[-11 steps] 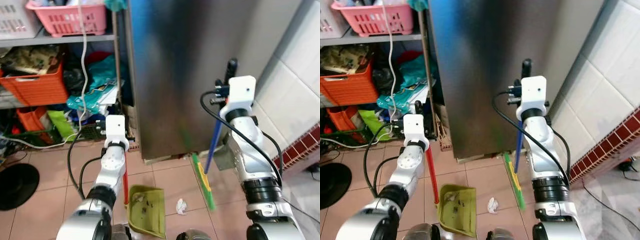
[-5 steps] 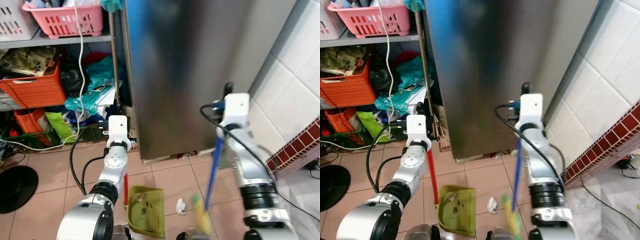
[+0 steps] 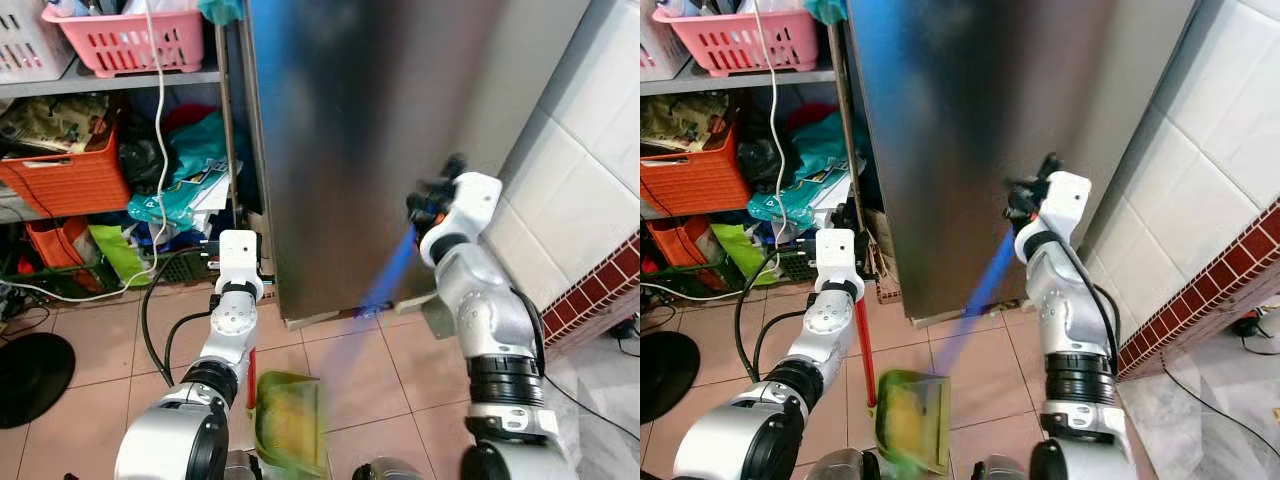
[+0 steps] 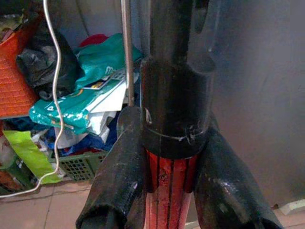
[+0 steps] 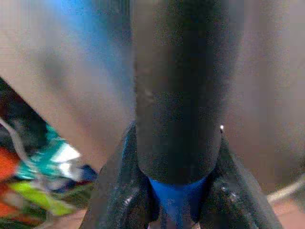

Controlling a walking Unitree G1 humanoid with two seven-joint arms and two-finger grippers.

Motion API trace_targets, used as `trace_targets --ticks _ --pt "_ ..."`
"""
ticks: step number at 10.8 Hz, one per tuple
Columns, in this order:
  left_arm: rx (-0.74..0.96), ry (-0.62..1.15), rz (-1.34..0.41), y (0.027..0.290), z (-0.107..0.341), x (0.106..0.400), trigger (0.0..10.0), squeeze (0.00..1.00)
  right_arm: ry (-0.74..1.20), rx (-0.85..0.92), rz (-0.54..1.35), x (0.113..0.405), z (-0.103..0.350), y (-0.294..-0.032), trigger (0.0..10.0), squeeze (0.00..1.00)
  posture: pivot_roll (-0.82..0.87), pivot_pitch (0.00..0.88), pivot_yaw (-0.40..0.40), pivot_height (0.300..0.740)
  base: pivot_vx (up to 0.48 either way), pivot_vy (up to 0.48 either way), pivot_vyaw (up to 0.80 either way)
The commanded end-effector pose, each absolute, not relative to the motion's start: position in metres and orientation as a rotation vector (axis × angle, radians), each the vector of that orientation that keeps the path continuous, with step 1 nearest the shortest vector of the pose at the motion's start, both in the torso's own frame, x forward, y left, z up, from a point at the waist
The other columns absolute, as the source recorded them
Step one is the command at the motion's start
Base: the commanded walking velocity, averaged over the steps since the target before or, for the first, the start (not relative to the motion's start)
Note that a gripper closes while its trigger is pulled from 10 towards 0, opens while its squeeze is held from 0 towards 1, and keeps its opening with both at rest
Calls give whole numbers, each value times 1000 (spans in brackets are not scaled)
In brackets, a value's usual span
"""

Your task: Sweep floor

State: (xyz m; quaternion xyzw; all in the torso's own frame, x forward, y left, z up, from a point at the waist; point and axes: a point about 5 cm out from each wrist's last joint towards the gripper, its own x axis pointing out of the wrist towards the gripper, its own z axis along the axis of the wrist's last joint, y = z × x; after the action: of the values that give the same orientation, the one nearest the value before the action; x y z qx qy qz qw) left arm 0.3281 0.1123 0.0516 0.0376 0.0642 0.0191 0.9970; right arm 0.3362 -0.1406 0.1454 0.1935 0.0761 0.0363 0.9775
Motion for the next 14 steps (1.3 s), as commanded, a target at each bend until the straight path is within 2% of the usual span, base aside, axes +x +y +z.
trace_targets --ticks 1,4,9,12,14 --pt "86 184 23 109 42 323 10000 0 100 380 99 340 161 -142 10000 0 -169 22 5 740 0 0 0" --pt "49 121 -14 106 51 326 10000 0 -83 77 35 349 185 -164 10000 0 -144 4 12 740 0 0 0" --pt "-42 -3 -24 132 66 319 10000 0 -235 -24 -105 352 197 -189 10000 0 -97 0 39 740 0 0 0" --pt "-78 -29 -70 139 75 302 10000 0 -125 -58 -128 338 149 -186 10000 0 -72 0 30 740 0 0 0" --pt "-93 -7 -68 142 78 295 10000 0 -91 -48 -118 335 133 -176 10000 0 -64 0 33 740 0 0 -800"
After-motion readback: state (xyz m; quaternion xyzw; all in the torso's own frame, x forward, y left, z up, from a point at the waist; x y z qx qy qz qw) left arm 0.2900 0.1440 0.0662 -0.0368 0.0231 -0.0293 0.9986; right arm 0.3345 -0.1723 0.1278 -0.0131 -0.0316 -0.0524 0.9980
